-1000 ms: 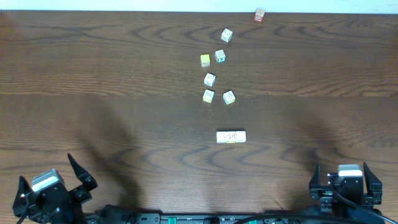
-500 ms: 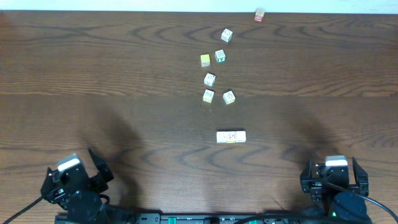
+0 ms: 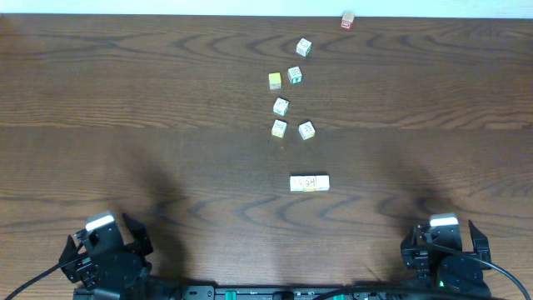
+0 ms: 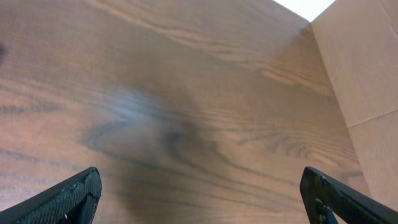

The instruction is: Lift 3 blocks

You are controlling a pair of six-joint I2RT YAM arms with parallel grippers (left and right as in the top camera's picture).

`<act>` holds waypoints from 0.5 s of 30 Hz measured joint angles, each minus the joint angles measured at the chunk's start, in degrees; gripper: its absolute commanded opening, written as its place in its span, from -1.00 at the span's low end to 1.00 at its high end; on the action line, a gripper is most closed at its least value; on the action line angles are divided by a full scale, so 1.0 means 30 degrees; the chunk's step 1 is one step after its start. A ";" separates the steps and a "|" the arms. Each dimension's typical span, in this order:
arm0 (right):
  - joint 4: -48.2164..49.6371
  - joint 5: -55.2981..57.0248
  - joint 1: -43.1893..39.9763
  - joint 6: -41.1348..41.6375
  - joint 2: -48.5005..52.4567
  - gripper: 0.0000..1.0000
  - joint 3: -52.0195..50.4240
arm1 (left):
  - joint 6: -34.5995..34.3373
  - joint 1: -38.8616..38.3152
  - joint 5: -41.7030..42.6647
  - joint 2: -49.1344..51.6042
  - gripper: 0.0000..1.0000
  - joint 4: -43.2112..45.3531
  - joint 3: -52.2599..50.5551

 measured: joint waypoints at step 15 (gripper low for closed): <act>-0.1020 0.0015 0.0000 0.0000 0.0000 0.99 0.0000 | -0.0204 0.1909 0.1078 0.0000 0.96 0.0109 -0.0007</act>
